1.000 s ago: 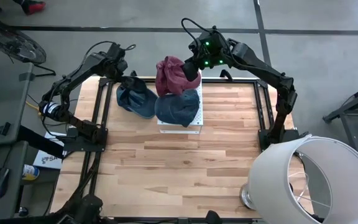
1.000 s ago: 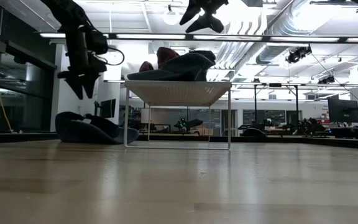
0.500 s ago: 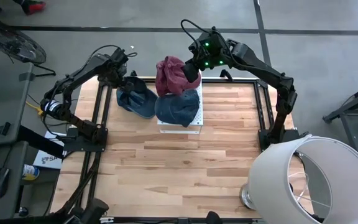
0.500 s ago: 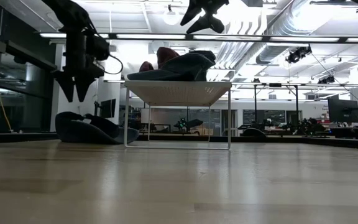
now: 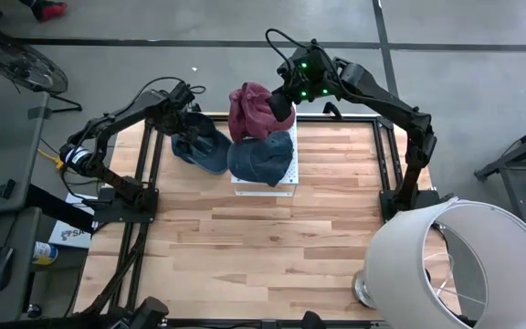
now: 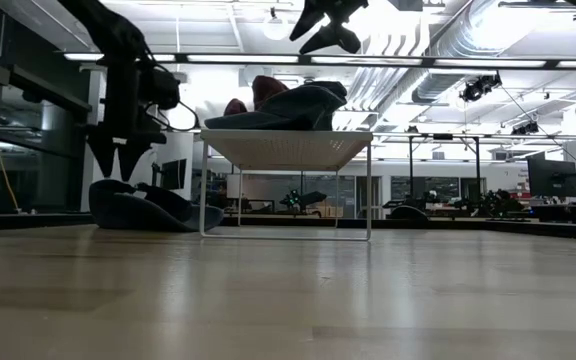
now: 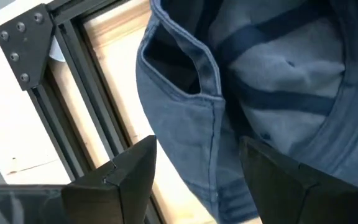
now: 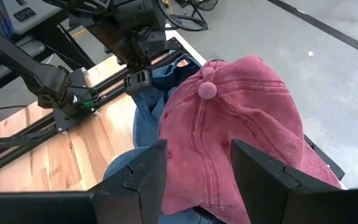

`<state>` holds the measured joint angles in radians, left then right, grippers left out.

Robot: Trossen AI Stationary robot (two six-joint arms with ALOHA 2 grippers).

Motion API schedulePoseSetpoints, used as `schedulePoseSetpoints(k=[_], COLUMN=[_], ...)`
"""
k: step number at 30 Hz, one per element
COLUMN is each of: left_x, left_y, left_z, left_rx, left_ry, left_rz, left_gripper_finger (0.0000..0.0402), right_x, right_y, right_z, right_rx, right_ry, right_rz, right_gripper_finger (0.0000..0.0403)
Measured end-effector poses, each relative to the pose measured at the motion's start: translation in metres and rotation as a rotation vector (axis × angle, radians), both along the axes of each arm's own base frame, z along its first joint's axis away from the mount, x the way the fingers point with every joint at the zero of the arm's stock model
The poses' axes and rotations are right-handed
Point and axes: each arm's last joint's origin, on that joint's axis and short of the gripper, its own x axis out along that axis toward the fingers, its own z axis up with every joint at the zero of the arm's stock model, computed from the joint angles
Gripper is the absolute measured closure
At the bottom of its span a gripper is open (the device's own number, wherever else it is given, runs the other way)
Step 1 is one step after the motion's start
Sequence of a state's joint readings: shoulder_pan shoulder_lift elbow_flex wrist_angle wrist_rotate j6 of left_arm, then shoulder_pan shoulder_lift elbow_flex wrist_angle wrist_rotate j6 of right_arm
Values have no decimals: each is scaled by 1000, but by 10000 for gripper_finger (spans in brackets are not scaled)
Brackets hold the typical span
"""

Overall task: Pick & Place hat
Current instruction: Stack the blue cap on top of the other blue cap on the shelf

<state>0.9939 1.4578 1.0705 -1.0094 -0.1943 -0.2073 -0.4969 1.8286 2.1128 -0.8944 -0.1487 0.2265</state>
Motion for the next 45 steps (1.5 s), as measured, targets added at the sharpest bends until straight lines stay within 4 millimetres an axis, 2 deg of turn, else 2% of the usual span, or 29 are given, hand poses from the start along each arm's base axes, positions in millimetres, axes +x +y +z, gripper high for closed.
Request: schedulePoseSetpoints(k=[15,20,31,37,45], left_x=[-2,-1,-2,-2,-5], left_y=[-3,-4,-6,-7,-14], left_z=[-17,-18,-18,-18,1], left_rx=[9,5,-24,-49,-164], left_ry=[16,17,16,16,34], left_rz=[11,4,-16,-29,-14], left_gripper_finger=[185,235,388,394,398], right_x=[3,5,6,3,-4], right_y=[7,10,13,14,17], right_z=[0,0,-1,-4,-3], right_rx=[11,12,16,13,13], right_ry=[-6,-5,1,49,84], right_rz=[41,51,75,92,113], right_gripper_finger=[233,233,233,233,233])
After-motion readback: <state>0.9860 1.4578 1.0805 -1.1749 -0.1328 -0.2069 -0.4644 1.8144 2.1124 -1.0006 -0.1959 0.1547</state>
